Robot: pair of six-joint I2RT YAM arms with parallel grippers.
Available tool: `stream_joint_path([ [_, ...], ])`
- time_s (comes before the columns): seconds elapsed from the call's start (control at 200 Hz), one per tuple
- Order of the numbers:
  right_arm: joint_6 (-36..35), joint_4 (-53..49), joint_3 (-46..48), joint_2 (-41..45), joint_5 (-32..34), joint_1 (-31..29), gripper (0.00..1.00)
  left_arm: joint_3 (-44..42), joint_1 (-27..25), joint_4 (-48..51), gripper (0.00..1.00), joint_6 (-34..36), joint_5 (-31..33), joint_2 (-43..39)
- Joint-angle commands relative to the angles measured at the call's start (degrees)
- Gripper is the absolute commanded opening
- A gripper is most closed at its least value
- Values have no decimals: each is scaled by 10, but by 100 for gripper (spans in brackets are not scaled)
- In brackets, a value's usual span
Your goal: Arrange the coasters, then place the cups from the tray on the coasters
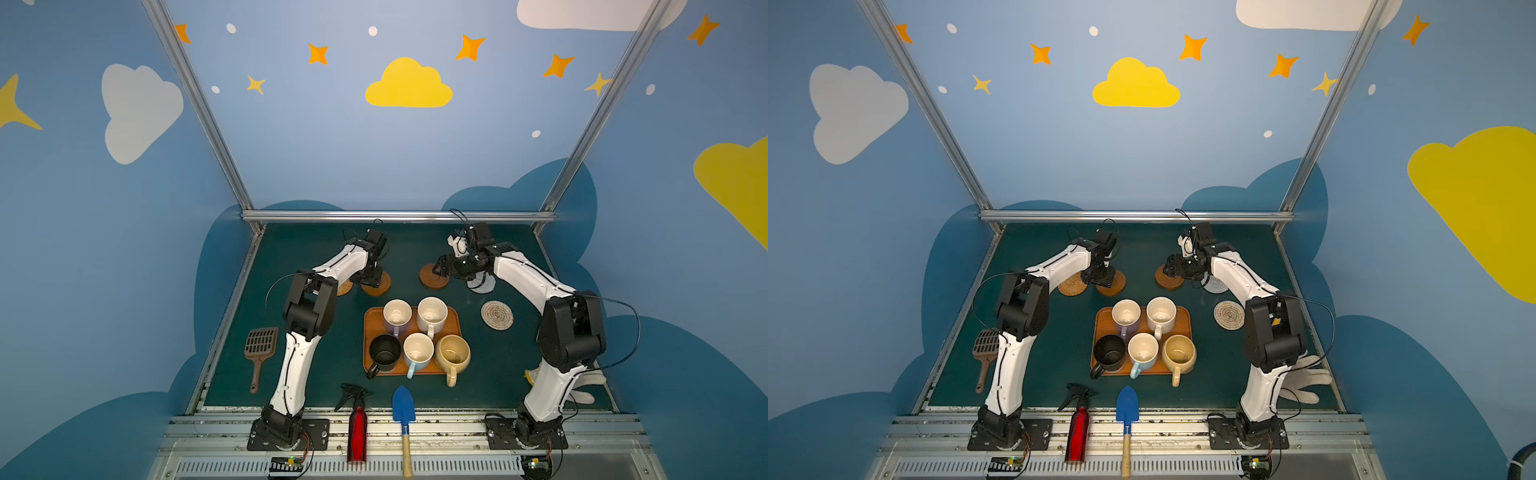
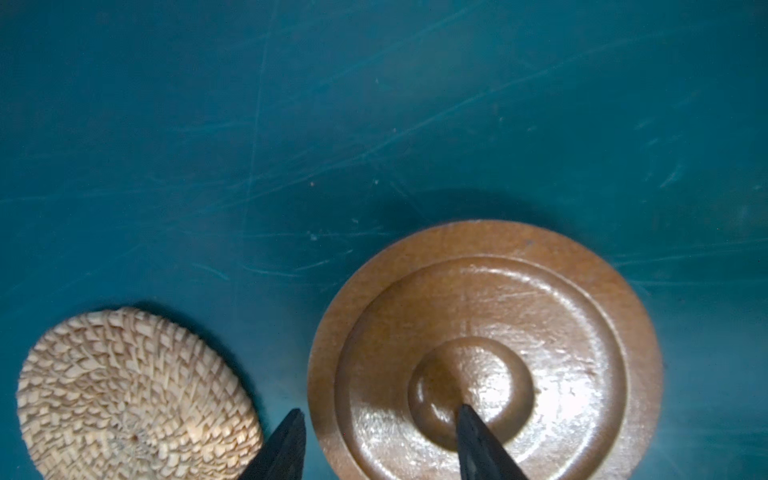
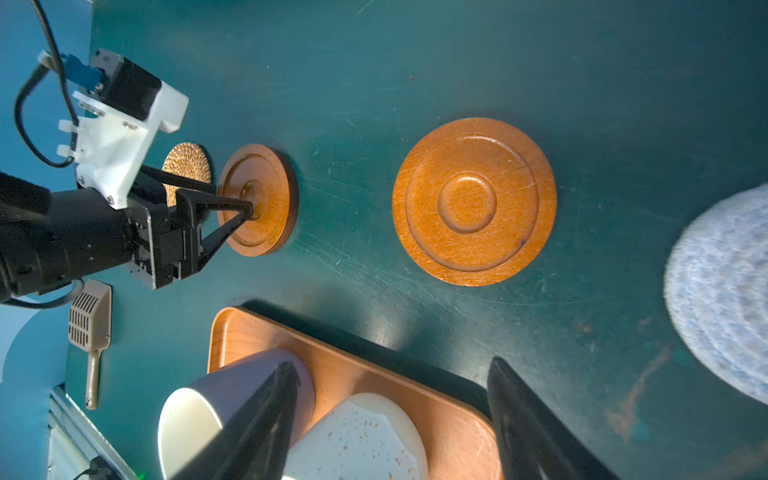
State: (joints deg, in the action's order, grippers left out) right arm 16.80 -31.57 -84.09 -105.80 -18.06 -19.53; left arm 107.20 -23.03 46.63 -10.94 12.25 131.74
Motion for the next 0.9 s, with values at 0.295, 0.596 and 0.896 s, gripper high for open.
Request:
stream_joint_path([
  [0.295, 1, -41, -46, -67, 72, 10, 71, -13, -2, 27, 59, -12, -12, 14],
  [0.596, -29, -108, -146, -162, 145, 17, 68, 11, -3, 33, 62, -19, -3, 5],
  [0.896, -55, -136, -207, -233, 139, 16, 62, 36, -1, 52, 63, -31, -3, -28],
])
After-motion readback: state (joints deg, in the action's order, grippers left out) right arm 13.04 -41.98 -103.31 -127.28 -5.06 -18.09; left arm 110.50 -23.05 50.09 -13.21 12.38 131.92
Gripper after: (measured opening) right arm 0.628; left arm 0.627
